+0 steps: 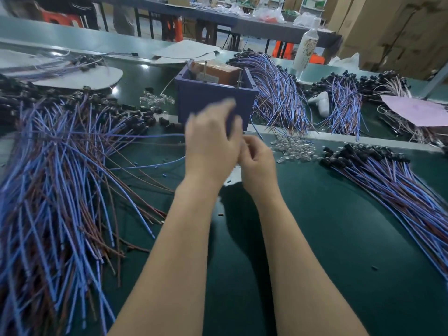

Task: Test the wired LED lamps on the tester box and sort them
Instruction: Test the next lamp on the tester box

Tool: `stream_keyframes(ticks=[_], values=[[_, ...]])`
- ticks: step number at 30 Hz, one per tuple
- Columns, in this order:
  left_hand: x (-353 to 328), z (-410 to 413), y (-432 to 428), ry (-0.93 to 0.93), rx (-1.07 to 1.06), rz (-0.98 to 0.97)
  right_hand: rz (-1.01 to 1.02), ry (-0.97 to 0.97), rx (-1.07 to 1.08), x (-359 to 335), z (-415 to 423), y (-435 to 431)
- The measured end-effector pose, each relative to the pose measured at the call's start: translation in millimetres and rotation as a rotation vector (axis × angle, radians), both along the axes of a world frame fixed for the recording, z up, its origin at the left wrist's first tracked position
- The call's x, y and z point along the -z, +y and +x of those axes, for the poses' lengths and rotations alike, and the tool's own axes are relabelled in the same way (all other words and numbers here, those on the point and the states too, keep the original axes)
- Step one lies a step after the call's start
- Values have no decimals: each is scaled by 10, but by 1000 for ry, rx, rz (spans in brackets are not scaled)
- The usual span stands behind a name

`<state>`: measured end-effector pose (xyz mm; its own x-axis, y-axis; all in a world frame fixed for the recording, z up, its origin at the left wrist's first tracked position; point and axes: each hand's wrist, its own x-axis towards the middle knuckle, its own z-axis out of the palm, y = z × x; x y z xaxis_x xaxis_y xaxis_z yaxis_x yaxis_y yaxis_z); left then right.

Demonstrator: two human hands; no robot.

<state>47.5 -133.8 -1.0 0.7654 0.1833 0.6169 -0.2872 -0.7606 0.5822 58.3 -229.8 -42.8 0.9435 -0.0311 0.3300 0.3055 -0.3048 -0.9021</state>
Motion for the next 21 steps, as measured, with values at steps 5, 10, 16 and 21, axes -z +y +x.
stream_keyframes(ticks=[5, 10, 16, 21], values=[[255, 9, -139, 592, 290, -6, 238, 131, 104, 39, 68, -172], [280, -10, -77, 453, 445, -333, 578, 308, -167, -14, 67, -265], [271, -48, 7, 487, 575, -420, 671, 427, -291, -16, 21, -326], [311, -39, 25, 470, 591, -512, 814, 534, -301, -20, 19, -274]])
